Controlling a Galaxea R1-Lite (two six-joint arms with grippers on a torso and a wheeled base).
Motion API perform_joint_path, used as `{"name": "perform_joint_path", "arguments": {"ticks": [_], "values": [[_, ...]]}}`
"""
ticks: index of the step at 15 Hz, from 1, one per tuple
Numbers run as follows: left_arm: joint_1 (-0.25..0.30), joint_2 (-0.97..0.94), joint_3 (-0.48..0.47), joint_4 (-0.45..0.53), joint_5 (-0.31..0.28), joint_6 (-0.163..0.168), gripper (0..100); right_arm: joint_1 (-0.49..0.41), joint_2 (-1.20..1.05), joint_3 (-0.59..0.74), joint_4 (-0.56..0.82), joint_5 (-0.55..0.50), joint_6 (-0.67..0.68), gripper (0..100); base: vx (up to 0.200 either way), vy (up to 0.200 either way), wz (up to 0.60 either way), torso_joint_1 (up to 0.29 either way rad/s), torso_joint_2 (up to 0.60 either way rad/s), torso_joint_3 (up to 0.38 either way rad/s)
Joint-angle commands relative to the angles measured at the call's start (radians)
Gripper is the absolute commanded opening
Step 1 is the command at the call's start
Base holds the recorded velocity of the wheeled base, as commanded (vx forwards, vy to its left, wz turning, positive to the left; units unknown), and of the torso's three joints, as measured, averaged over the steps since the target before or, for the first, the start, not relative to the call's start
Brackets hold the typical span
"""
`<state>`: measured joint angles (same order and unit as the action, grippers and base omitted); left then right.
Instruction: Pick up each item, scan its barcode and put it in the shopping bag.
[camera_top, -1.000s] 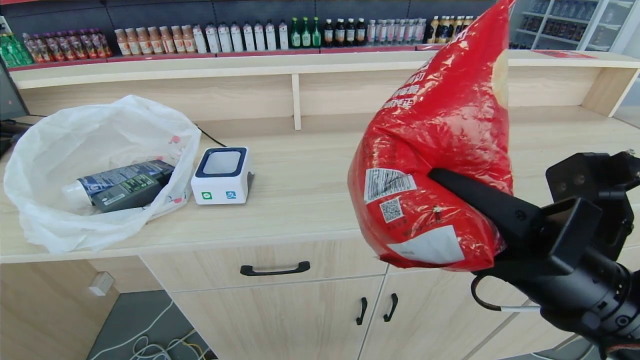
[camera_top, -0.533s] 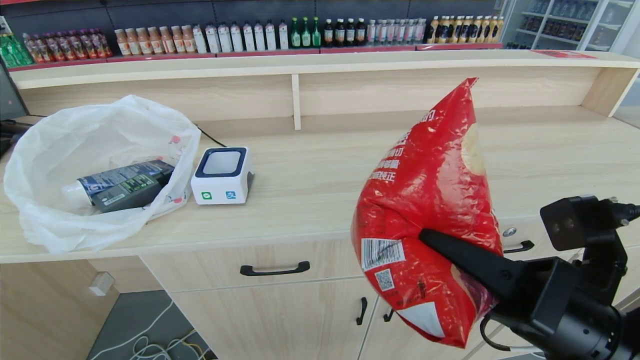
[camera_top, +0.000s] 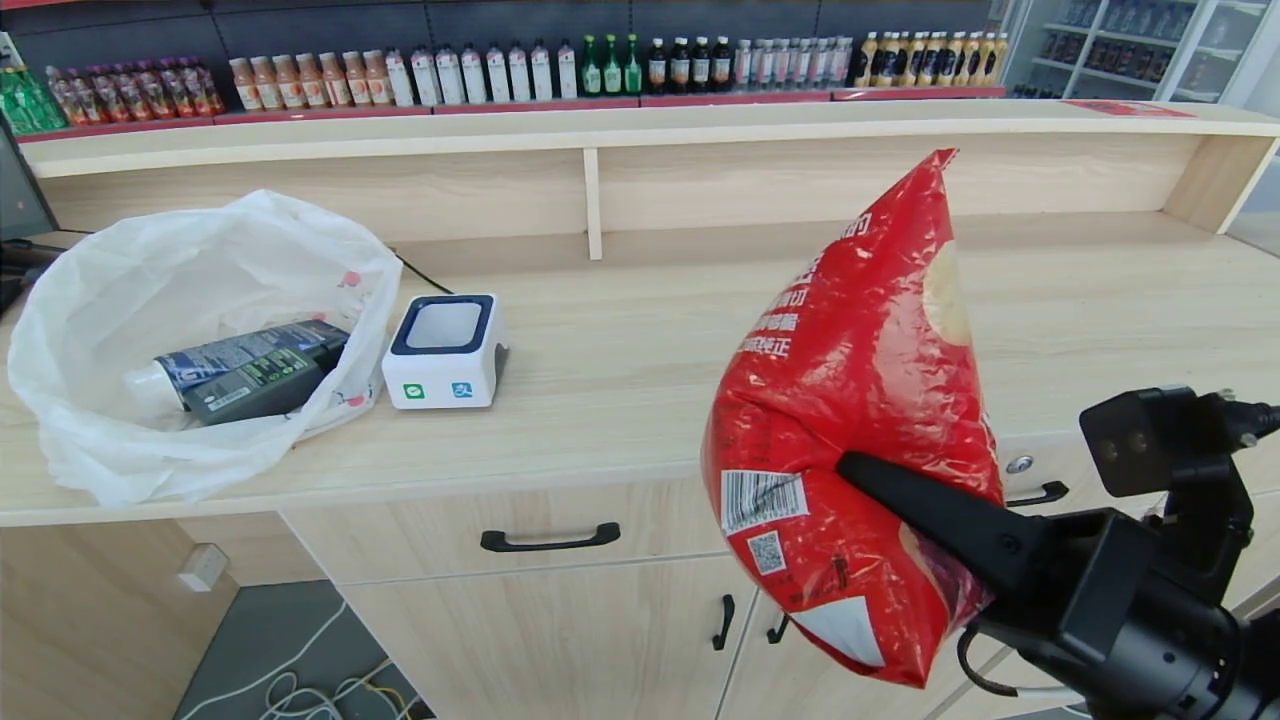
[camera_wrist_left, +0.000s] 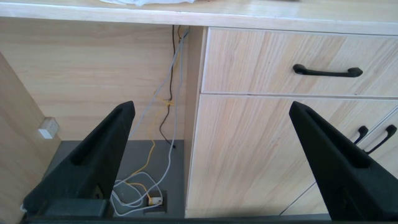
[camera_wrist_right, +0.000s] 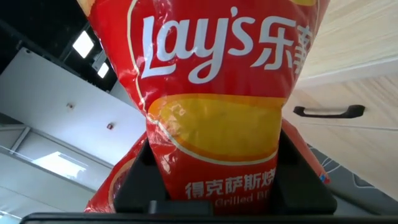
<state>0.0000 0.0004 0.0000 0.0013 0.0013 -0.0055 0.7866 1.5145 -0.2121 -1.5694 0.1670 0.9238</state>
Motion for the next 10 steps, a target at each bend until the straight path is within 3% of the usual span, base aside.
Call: {"name": "perform_joint_path", "arguments": {"ticks": [1, 10], "values": [[0.0, 0.0, 0.0, 0.0, 0.0, -0.001, 100, 0.0, 0.0, -0.023, -0.001, 0.0, 0.003, 0, 0.0, 0.0, 0.0, 0.0, 0.0, 0.0], [0.0, 0.0, 0.0, 0.0, 0.0, -0.001, 100, 0.0, -0.013, -0.102, -0.001, 0.002, 0.001, 0, 0.0, 0.0, 0.0, 0.0, 0.0, 0.0]]}}
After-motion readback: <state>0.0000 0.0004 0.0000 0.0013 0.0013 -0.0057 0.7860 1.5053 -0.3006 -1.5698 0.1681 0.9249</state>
